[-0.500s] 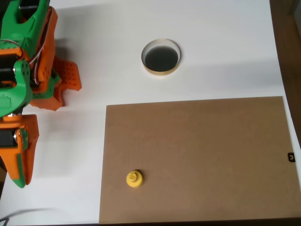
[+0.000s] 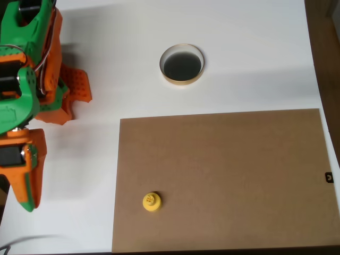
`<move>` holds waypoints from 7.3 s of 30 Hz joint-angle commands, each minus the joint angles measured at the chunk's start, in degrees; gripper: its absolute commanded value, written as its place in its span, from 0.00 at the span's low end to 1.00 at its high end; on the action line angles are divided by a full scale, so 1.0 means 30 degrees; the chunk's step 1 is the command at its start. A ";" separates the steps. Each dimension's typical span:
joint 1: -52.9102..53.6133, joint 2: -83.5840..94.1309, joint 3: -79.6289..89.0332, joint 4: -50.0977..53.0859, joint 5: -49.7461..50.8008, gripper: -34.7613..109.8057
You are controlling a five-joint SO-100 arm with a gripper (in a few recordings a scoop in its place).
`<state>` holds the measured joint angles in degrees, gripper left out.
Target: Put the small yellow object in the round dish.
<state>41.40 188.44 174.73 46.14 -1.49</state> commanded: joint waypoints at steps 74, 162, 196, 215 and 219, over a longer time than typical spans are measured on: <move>-0.8203 -2.3086 -1.9570 0.5391 -0.3604 0.39; -1.2832 -3.4453 -2.5137 0.5977 -0.1318 0.34; -1.4121 -3.3428 -2.7363 0.8115 -0.2461 0.24; -2.0039 -3.1289 -2.9297 1.1455 -0.3721 0.24; -2.1416 -3.1201 -2.9648 1.1807 -0.3633 0.24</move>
<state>-19.16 89.03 89.82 80.60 -12.30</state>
